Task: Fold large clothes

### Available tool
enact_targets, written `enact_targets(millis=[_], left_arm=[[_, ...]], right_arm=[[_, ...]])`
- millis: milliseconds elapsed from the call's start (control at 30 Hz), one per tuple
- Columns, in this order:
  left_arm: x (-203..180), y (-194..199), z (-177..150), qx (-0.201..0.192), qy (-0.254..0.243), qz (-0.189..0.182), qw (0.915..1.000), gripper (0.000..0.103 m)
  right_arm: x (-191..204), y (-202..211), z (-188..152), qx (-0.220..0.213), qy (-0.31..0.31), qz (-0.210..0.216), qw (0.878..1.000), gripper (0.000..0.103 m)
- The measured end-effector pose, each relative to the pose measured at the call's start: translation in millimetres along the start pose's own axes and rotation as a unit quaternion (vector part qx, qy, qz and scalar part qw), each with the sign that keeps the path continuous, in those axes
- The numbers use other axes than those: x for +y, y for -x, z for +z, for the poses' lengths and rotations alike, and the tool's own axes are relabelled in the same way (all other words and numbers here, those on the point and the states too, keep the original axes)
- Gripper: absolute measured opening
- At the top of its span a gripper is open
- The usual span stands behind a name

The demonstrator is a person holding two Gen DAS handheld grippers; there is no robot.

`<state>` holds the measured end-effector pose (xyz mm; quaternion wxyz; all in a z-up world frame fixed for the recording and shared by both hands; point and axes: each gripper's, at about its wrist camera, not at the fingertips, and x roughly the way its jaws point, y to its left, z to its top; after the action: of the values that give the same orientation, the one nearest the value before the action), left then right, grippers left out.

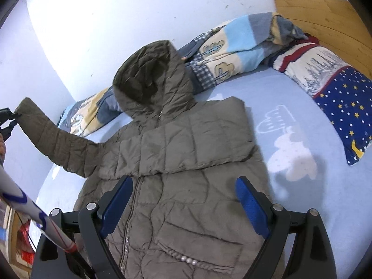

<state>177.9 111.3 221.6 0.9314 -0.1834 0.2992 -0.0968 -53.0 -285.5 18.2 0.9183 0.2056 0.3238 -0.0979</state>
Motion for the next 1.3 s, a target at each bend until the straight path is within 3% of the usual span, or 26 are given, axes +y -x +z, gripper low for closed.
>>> enact_targets(millis=[300,533,733,900,933,1000,1033,1067,1200,1300], left_arm=[[-141.6,-45.1,-82.1,0.069,-0.072,-0.055,0.9935,0.017],[-210.7,-102.1,-193.2,0.146,-0.113,-0.072,0.9803,0.017],[-229.9,-153.4,-286.9,0.196,-0.147,-0.045,0.9686,0.017],[-235.6,-183.2,-339.4,0.222,-0.176,-0.025,0.9587,0.017],[-238.4,-185.7,-347.0,0.223,-0.188,-0.019,0.9563,0.018],[-242.3,-187.6,-354.1,0.235,-0.2,-0.019,0.951,0.034],[-241.1,-186.2,-354.5,0.244,-0.199,-0.029,0.9488,0.048],[-242.6,-182.7,-353.7,0.247,-0.198,-0.041,0.9476,0.053],[-246.2,-153.3,-331.3,0.215,-0.214,-0.074,0.95,0.055],[-231.0,-139.0,-307.4,0.177,-0.228,-0.059,0.9557,0.063]], right_arm=[[-34.5,21.4,8.4,-0.025,-0.037,0.0,0.999,0.094],[-51.0,29.3,12.1,-0.028,-0.059,0.003,0.998,0.094],[-57.9,34.4,13.4,-0.03,-0.07,0.005,0.997,0.094],[-63.6,36.2,14.1,-0.03,-0.076,0.006,0.997,0.094],[-64.6,36.2,14.2,-0.03,-0.078,0.006,0.996,0.094],[-67.3,36.0,14.4,-0.029,-0.082,0.006,0.996,0.094],[-68.3,35.4,14.7,-0.029,-0.084,0.005,0.996,0.094],[-68.9,34.5,14.9,-0.028,-0.086,0.005,0.996,0.094],[-71.1,33.7,15.4,-0.028,-0.092,0.001,0.995,0.094],[-72.5,32.2,16.0,-0.029,-0.096,-0.002,0.995,0.094]])
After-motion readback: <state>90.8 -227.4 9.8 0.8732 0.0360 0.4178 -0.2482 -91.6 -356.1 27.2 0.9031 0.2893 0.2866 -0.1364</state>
